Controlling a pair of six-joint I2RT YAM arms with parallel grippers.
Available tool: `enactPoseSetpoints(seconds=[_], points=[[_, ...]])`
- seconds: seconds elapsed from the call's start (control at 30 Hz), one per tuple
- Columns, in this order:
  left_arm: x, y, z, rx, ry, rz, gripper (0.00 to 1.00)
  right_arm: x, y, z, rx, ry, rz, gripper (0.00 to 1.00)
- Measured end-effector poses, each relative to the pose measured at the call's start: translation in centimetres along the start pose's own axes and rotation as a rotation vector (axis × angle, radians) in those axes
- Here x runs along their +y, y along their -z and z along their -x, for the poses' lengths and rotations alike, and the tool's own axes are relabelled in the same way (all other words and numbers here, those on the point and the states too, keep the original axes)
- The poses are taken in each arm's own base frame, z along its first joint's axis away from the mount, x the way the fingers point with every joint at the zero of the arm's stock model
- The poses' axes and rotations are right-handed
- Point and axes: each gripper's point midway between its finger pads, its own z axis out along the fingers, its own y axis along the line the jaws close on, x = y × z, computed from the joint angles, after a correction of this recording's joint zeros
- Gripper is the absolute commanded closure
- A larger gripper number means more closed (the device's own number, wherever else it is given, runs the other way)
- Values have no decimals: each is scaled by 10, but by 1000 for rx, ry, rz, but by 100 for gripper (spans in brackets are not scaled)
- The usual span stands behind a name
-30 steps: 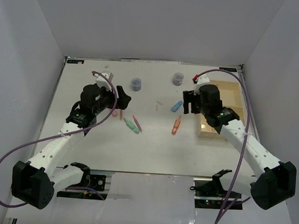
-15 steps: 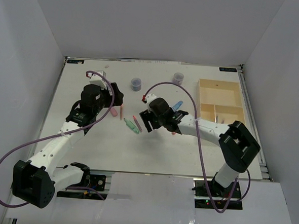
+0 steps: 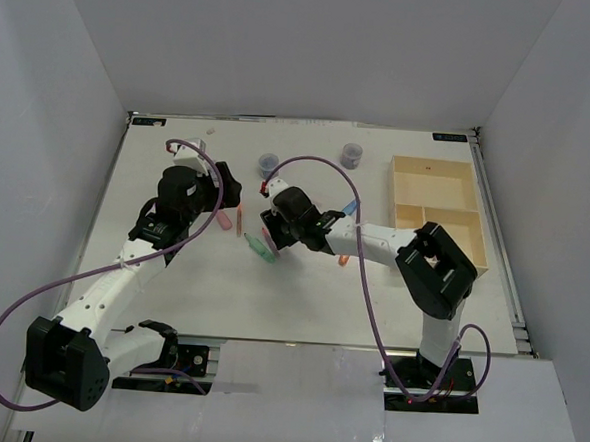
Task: Sort the stationery into containers
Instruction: Pick up the pen from the center of the board.
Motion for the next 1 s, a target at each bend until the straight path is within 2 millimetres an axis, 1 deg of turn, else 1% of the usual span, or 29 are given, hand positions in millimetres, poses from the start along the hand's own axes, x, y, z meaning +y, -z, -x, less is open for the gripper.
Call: enactPoseSetpoints(seconds=[0.2, 0.53, 0.77, 0.93, 1.0], points=[[1, 0, 1, 0, 7, 0, 2, 5, -11, 1, 4, 4, 10, 50], [-2, 0, -1, 11, 17, -19, 2, 8, -26, -19, 53, 13, 12, 52], [-3, -1, -2, 18, 23, -29, 2, 11, -26, -22, 57, 16, 15, 54], [-3, -1, -3, 20, 25, -33, 2, 9, -27, -34, 79, 20, 11, 54], [-3, -1, -3, 20, 28, -34, 2, 9, -26, -35, 77, 20, 9, 54]])
